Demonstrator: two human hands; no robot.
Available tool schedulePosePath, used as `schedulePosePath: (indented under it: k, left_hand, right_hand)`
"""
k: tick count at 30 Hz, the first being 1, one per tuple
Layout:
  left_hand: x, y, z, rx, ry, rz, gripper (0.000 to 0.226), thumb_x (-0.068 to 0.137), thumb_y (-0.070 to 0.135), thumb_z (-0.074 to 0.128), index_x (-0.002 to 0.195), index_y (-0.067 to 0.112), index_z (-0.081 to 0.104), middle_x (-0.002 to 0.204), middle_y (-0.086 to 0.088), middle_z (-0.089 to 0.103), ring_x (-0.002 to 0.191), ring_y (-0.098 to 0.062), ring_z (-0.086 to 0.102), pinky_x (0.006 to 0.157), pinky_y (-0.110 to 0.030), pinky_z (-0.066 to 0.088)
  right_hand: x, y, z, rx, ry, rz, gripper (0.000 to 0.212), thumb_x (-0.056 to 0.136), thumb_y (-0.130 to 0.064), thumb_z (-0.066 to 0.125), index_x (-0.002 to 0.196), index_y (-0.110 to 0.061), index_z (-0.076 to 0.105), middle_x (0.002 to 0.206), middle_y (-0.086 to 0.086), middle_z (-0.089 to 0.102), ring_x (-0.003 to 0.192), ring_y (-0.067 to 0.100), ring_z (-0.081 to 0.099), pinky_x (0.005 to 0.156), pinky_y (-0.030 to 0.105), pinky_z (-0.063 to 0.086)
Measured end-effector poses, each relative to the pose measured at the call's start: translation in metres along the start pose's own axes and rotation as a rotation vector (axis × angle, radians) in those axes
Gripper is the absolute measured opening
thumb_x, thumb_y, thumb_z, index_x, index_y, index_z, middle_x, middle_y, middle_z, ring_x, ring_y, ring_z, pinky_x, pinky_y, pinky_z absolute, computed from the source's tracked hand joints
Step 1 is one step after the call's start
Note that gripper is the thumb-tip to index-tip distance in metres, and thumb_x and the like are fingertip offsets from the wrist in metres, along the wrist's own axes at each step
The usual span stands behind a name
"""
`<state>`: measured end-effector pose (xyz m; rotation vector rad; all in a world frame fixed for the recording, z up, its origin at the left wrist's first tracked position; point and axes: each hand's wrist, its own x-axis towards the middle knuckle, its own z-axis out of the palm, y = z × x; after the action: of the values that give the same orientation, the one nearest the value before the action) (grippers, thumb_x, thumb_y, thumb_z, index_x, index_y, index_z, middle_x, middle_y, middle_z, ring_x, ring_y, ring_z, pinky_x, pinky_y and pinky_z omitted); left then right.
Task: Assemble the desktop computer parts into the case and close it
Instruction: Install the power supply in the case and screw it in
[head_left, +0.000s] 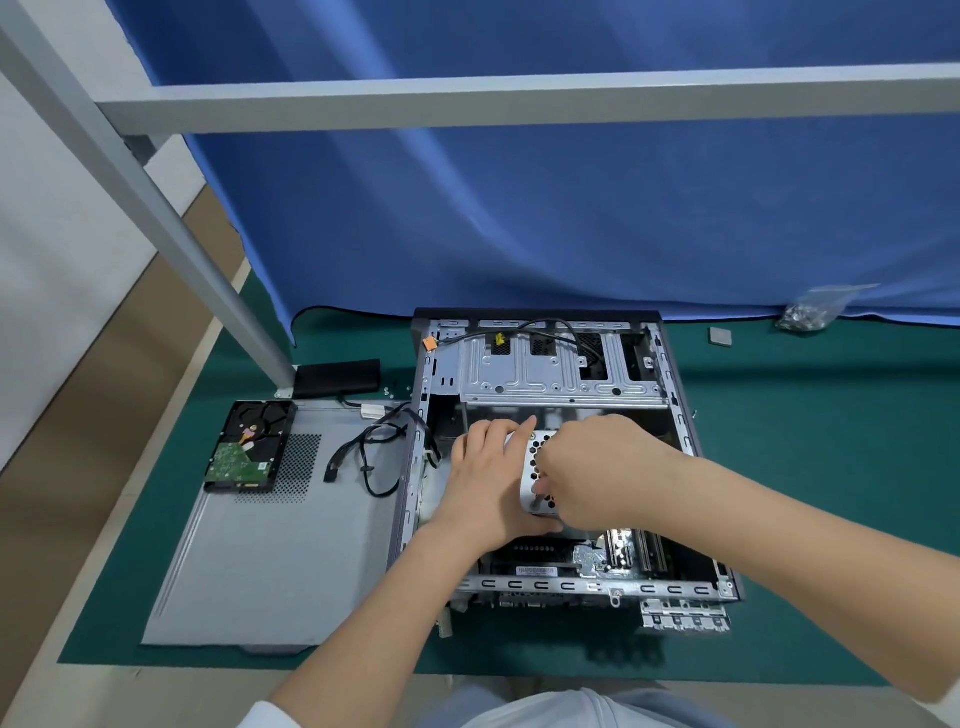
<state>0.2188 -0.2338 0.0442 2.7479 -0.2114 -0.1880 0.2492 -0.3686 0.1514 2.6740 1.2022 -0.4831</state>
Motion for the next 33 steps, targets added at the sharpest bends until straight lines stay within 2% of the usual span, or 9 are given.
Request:
schedulePosePath:
  k: [4,10,15,18,21,24,26,29,33]
  left_hand:
    - [0.000,0.000,0.000,0.011,0.001,0.003,0.118,0.062,0.067,0.072,0.152,0.020,0.012,0.138,0.002,0.027,0.130,-0.019,0.017,0.113,-0.036,0.013]
    - [0.001,-0.001,0.001,0.008,-0.007,-0.009,0.118,0.061,0.066,0.072,0.151,0.021,0.011,0.139,0.003,0.027,0.130,-0.018,0.017,0.112,-0.034,0.011]
    - [0.002,-0.002,0.002,0.016,0.011,-0.003,0.120,0.058,0.073,0.070,0.151,0.022,0.014,0.138,0.006,0.029,0.129,-0.016,0.018,0.111,-0.033,0.012]
    - [0.002,-0.003,0.003,0.008,0.017,-0.003,0.120,0.057,0.074,0.069,0.151,0.023,0.015,0.137,0.007,0.029,0.128,-0.014,0.018,0.110,-0.032,0.012]
    - [0.002,-0.004,0.004,0.005,0.023,-0.003,0.120,0.057,0.074,0.069,0.151,0.025,0.014,0.135,0.008,0.028,0.127,-0.013,0.017,0.110,-0.032,0.012]
    - [0.001,-0.004,0.003,0.010,0.009,-0.013,0.121,0.057,0.074,0.070,0.151,0.025,0.012,0.135,0.010,0.026,0.127,-0.012,0.016,0.111,-0.032,0.012]
    - [0.001,-0.004,0.002,0.011,0.002,-0.017,0.121,0.057,0.073,0.070,0.151,0.025,0.012,0.135,0.009,0.026,0.128,-0.013,0.015,0.112,-0.033,0.013]
    - [0.001,-0.003,0.000,0.013,-0.015,-0.021,0.120,0.058,0.072,0.071,0.151,0.024,0.012,0.136,0.008,0.025,0.129,-0.014,0.017,0.112,-0.035,0.015]
    - [0.000,-0.002,-0.001,0.010,-0.024,-0.026,0.119,0.059,0.070,0.072,0.151,0.024,0.013,0.136,0.007,0.025,0.129,-0.014,0.016,0.112,-0.036,0.016]
  right_hand:
    - [-0.002,0.001,-0.002,-0.018,-0.022,-0.018,0.019,0.091,-0.026,0.048,0.075,-0.017,0.044,0.060,-0.004,0.033,0.049,0.011,0.028,0.045,0.026,0.016]
    - [-0.003,0.002,0.008,0.110,0.009,0.104,0.042,0.096,-0.034,0.041,0.058,-0.020,0.029,0.060,-0.004,0.032,0.050,0.011,0.027,0.048,0.027,0.022]
    - [-0.007,0.015,0.001,0.162,-0.041,0.138,0.032,0.098,-0.038,0.036,0.078,-0.018,0.050,0.064,-0.004,0.040,0.064,0.019,0.045,0.058,0.028,0.035]
    - [-0.006,0.046,-0.010,0.335,0.027,0.227,0.039,0.097,-0.049,0.038,0.081,-0.022,0.060,0.065,-0.007,0.055,0.062,0.012,0.054,0.050,0.023,0.034]
    - [0.007,0.086,-0.002,0.502,0.089,0.364,0.032,0.094,-0.055,0.043,0.081,-0.029,0.056,0.073,-0.011,0.060,0.069,0.010,0.056,0.055,0.024,0.037]
    - [0.026,0.102,0.038,0.987,0.115,0.461,0.026,0.093,-0.045,0.055,0.080,-0.023,0.057,0.061,-0.014,0.051,0.057,0.007,0.050,0.058,0.024,0.039]
    - [0.040,0.103,0.067,1.047,0.180,0.481,0.020,0.092,-0.038,0.060,0.079,-0.023,0.059,0.066,-0.015,0.054,0.063,0.014,0.053,0.064,0.025,0.040]
    - [0.062,0.104,0.093,1.021,0.288,0.562,0.013,0.089,-0.033,0.065,0.081,-0.023,0.063,0.080,-0.003,0.066,0.074,0.036,0.062,0.063,0.031,0.046]
    - [0.086,0.108,0.104,0.958,0.338,0.595,0.010,0.086,-0.036,0.068,0.081,-0.027,0.066,0.102,0.012,0.065,0.093,0.027,0.055,0.076,0.036,0.050]
